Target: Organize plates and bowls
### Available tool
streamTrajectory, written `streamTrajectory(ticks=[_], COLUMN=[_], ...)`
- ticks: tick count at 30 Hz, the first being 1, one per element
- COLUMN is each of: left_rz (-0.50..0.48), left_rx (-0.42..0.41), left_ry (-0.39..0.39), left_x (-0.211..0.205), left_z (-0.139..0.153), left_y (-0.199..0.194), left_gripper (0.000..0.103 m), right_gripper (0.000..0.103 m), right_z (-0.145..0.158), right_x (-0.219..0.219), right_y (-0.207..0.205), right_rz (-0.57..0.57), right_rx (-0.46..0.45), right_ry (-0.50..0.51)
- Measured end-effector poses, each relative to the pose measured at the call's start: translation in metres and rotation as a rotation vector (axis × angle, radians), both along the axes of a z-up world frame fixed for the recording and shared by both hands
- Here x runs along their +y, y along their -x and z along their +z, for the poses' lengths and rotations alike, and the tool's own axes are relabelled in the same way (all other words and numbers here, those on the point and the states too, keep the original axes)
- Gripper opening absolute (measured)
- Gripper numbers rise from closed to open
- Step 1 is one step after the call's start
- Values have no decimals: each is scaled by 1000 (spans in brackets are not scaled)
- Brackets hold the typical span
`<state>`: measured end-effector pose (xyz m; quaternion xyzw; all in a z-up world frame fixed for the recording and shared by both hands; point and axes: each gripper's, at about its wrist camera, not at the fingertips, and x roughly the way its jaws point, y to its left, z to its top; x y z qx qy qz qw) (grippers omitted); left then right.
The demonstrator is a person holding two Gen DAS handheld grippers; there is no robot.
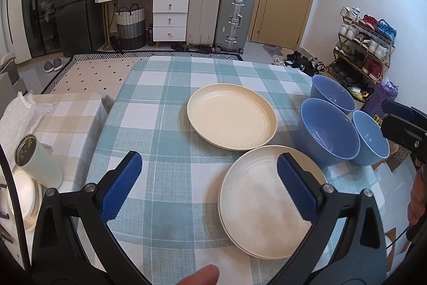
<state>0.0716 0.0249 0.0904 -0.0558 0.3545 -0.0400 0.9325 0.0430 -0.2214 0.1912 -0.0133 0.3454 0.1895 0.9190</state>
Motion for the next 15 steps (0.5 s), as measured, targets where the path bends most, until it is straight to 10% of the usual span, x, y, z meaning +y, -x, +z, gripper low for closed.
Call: streamTrajectory(ticks=[15], left_rz=[21], left_rx=[41], left_ry=[-16], left_x=[9], left_z=[-6], left_y=[-37], left_gripper=[101], right_gripper=[101], right_z=[0], right_x=[4], right_y=[-53], right_rz=[15], right_rx=[45], right_ry=[26])
